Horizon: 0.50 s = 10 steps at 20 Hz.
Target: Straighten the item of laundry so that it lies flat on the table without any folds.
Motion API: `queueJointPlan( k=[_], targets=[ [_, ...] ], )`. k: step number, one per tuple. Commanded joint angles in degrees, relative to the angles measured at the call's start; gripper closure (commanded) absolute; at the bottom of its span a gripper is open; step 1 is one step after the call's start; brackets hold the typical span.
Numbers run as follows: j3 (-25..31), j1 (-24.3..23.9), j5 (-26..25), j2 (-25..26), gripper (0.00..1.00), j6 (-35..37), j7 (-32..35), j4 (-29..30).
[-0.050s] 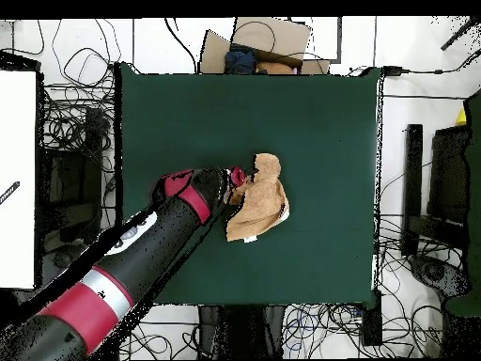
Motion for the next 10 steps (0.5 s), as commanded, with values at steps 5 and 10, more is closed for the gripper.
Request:
queueJointPlan(
  k=[5, 10],
  targets=[
    [9.2, -1.2, 2.4, 2.7, 0.00, -4.0, 13.7, 0.9],
    [9.2, -1.6, 2.2, 2.7, 0.00, -4.1, 13.3, 0.8]
  ],
)
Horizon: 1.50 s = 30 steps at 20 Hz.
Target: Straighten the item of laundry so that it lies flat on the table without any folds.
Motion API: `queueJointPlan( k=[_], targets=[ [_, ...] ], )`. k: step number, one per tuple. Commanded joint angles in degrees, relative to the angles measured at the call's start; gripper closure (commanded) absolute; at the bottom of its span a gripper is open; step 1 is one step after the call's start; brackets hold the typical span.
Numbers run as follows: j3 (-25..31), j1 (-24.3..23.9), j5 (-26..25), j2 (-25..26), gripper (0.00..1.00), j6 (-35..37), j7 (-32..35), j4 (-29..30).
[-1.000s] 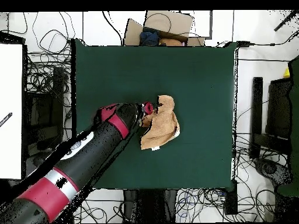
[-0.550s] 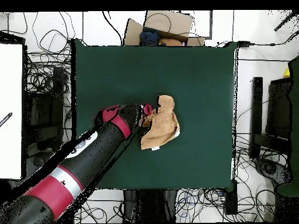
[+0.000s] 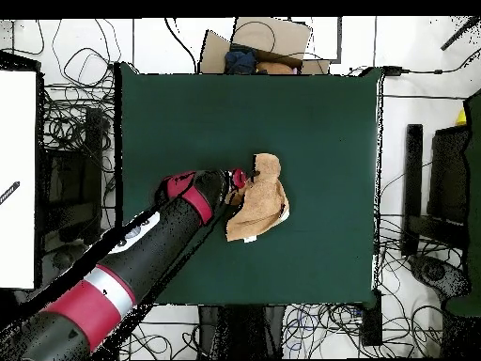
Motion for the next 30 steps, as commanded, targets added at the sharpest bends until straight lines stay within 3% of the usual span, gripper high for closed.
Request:
queueJointPlan(
  k=[1, 30],
  targets=[
    [9.1, -1.5, 2.1, 2.3, 0.00, -3.9, 13.3, 0.7],
    [9.3, -4.7, 1.1, 3.9, 0.00, -5.4, 10.7, -2.0]
  ],
)
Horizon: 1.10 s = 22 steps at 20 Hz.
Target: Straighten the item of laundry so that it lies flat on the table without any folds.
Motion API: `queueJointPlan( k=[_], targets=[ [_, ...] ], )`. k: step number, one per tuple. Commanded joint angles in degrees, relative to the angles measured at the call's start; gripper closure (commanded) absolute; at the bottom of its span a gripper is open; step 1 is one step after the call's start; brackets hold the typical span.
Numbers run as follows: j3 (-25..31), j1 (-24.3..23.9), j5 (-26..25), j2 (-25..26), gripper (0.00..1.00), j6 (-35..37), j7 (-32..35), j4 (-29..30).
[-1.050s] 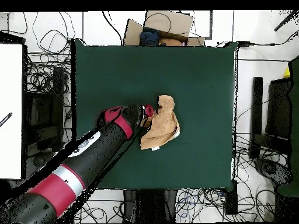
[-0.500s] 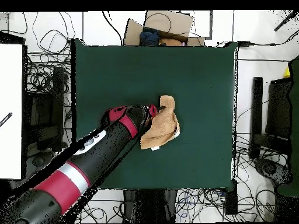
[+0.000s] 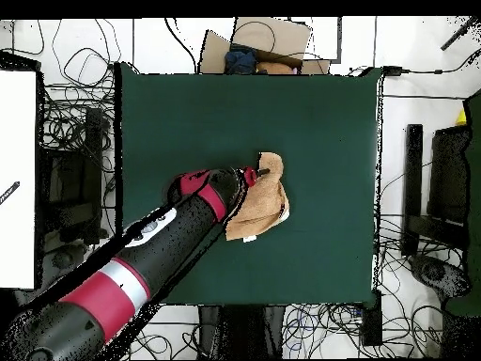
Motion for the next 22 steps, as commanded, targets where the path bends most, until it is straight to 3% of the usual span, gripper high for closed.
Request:
queueJointPlan(
  k=[1, 14, 22],
  targets=[
    [9.1, -1.9, 1.1, 3.6, 0.00, -2.5, 10.7, -2.1],
    [8.2, -2.4, 1.9, 4.3, 0.00, 2.1, 10.5, -4.4],
    [4.9, -0.5, 2.3, 5.5, 0.00, 5.3, 12.1, -5.6]
  ],
)
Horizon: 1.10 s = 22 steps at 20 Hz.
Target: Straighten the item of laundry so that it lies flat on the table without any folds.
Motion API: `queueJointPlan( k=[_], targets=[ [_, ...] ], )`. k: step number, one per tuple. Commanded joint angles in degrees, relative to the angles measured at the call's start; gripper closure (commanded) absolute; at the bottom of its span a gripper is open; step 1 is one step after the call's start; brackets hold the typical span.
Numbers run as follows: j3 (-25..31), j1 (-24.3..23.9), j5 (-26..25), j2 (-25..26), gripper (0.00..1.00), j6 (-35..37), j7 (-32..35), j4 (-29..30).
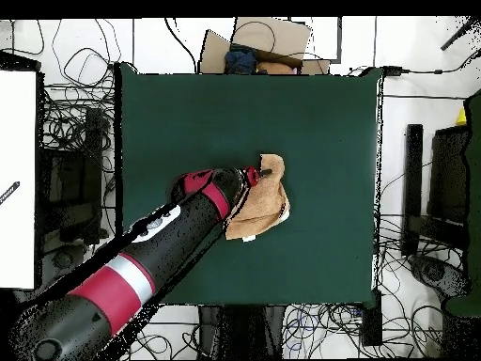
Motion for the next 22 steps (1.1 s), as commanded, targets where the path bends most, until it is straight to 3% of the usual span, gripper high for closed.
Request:
queueJointPlan(
  k=[1, 22],
  targets=[
    [4.3, 0.6, 2.4, 4.1, 0.00, 5.9, 12.4, -4.6],
    [-4.9, 4.1, 4.4, 9.2, 0.00, 18.6, 17.4, -12.0]
  ],
)
